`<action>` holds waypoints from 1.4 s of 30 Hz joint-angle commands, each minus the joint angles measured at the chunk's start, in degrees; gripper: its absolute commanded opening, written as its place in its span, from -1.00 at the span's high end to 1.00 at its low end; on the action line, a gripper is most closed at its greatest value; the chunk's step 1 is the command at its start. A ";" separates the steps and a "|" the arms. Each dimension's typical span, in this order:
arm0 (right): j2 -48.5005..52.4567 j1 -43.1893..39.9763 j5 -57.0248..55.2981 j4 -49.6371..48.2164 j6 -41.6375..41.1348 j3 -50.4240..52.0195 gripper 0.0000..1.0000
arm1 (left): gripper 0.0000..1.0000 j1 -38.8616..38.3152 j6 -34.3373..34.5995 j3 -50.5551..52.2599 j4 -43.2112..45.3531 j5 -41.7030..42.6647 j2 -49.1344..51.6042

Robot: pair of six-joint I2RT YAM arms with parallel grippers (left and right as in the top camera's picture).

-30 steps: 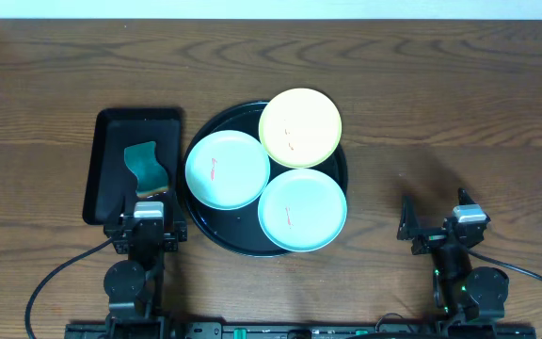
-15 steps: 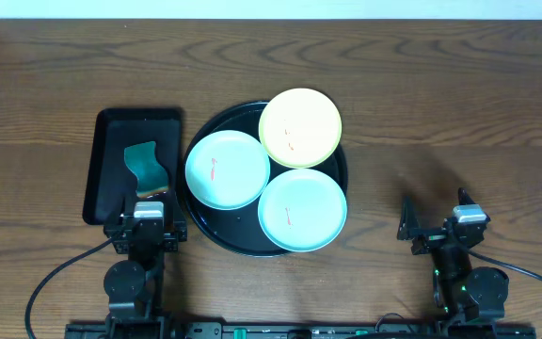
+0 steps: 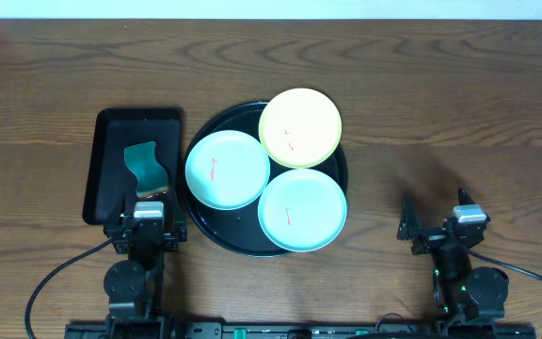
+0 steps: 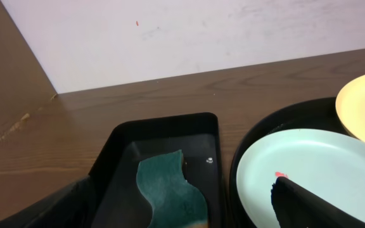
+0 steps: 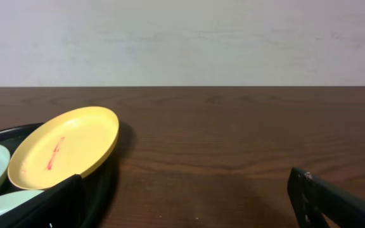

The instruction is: Clean dirty plates on tray and stack at the side

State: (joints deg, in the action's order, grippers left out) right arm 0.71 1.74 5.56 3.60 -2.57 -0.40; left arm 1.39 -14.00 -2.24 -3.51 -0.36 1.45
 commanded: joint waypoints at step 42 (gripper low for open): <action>26.08 0.57 3.76 6.34 2.67 -24.44 -0.98 | -0.77 -0.09 8.81 -15.91 -3.91 -0.04 16.94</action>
State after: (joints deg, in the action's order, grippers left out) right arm 20.86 1.74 9.04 9.78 -1.58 -18.70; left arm 1.39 -7.07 -11.79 -6.15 -0.38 13.74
